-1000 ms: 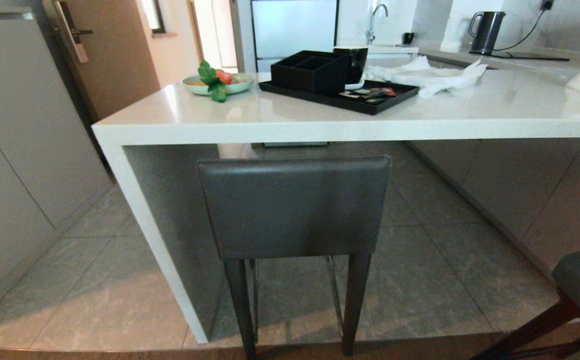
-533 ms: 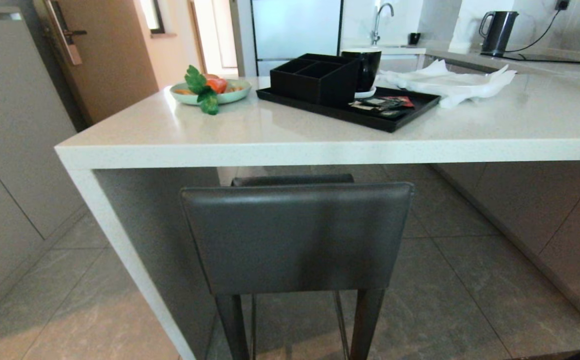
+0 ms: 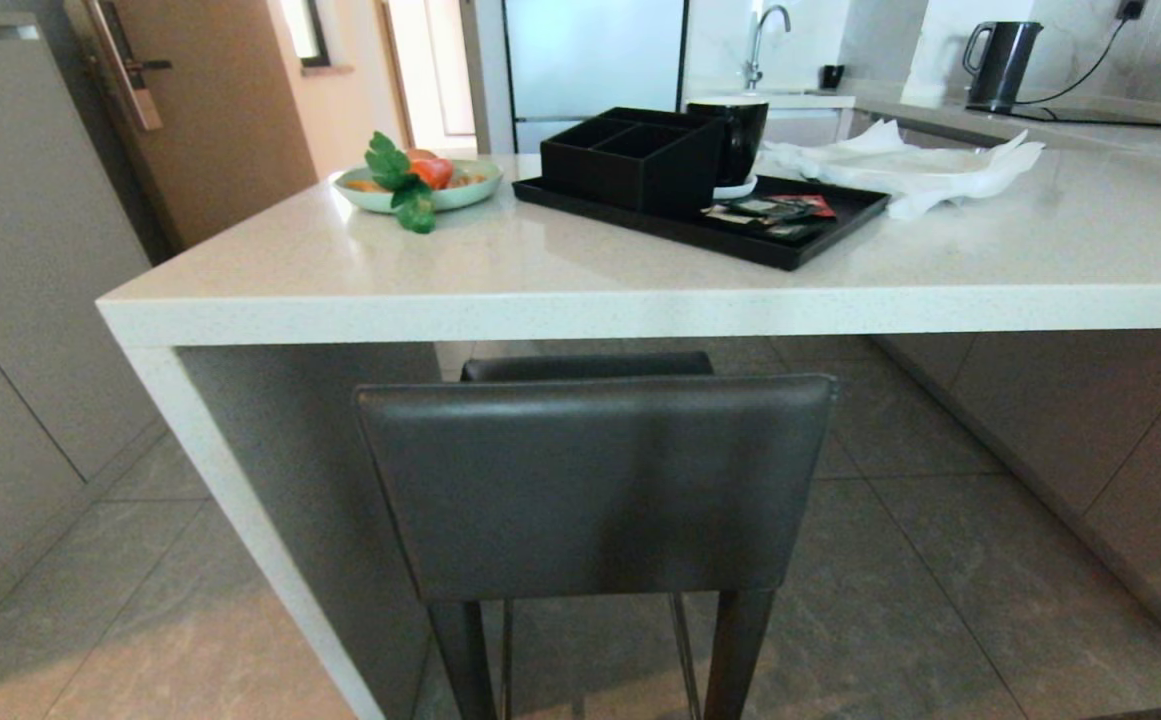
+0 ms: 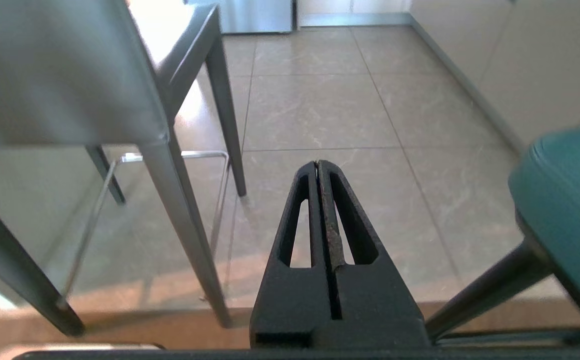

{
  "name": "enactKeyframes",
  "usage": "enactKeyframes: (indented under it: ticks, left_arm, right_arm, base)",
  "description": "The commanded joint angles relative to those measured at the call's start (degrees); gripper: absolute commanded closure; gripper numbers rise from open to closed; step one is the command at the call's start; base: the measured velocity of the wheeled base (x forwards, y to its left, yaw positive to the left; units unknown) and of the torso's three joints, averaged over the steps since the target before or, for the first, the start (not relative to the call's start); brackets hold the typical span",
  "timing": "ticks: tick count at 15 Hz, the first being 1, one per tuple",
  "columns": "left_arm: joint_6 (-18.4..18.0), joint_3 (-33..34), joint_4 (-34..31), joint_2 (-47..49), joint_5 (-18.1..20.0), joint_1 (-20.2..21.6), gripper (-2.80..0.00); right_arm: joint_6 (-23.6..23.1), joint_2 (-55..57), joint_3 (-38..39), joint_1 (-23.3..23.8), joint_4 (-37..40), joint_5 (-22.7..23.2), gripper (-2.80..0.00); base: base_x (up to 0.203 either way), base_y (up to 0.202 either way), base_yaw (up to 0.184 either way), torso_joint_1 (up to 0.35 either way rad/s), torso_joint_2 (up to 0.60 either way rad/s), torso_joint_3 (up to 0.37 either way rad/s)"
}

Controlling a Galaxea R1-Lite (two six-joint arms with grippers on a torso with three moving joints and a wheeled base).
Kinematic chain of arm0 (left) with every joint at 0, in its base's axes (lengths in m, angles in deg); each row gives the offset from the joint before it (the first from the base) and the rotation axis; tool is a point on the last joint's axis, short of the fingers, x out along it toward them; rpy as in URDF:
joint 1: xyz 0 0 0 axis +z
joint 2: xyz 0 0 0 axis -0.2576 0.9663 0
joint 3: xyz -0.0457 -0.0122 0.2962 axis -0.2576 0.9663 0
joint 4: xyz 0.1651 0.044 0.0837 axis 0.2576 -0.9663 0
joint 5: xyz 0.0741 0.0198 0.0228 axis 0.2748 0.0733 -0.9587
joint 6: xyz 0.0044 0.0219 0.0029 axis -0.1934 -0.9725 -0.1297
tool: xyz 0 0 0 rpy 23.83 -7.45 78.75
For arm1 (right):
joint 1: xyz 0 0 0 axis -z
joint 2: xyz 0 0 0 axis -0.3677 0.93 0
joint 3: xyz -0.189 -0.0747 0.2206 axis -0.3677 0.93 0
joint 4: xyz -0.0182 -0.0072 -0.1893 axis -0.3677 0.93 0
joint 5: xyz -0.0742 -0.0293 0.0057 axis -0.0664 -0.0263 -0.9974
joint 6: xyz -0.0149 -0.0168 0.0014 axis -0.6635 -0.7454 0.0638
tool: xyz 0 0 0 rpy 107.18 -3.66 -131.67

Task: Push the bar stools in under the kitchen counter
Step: Pull the gray chair out from under the dining table

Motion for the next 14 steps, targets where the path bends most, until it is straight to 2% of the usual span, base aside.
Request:
enactKeyframes:
  ticks: [1,3,5,7,9,11,14]
  left_arm:
    - [-0.03,-2.29,0.54,1.52,1.9,0.07,0.0]
    - [-0.12,-5.33,2.23,8.82,4.32,0.26,0.0]
    - [-0.14,-7.76,7.74,17.64,5.58,0.22,0.0]
    - [-0.09,-10.12,14.91,27.6,6.75,0.19,0.0]
    - [0.09,-11.86,22.05,38.27,7.33,-0.6,0.0]
    - [0.94,-12.42,30.53,49.75,7.5,-3.85,0.0]
    - [2.31,-10.29,46.05,65.26,7.28,-8.94,0.0]
  right_arm:
    - [-1.34,0.03,-0.21,0.0,0.13,0.58,0.0]
    - [-1.85,0.7,-0.3,0.0,0.13,0.85,0.0]
    - [-2.31,0.88,-0.99,0.0,-0.03,1.71,0.0]
    - [0.69,5.02,-6.23,0.01,-0.17,6.34,0.0]
    - [2.87,14.23,-9.89,0.0,-1.89,9.62,0.0]
    - [3.9,25.07,-10.79,0.0,-8.98,11.86,0.0]
    - [4.56,42.89,-10.59,0.0,-25.6,13.58,0.0]
  base:
    - [0.0,0.0,0.0,0.0,0.0,0.0]
    - [0.0,0.0,0.0,0.0,0.0,0.0]
    - [0.0,0.0,0.0,0.0,0.0,0.0]
    - [0.0,0.0,0.0,0.0,0.0,0.0]
    - [0.0,0.0,0.0,0.0,0.0,0.0]
    - [0.0,0.0,0.0,0.0,0.0,0.0]
    - [0.0,0.0,0.0,0.0,0.0,0.0]
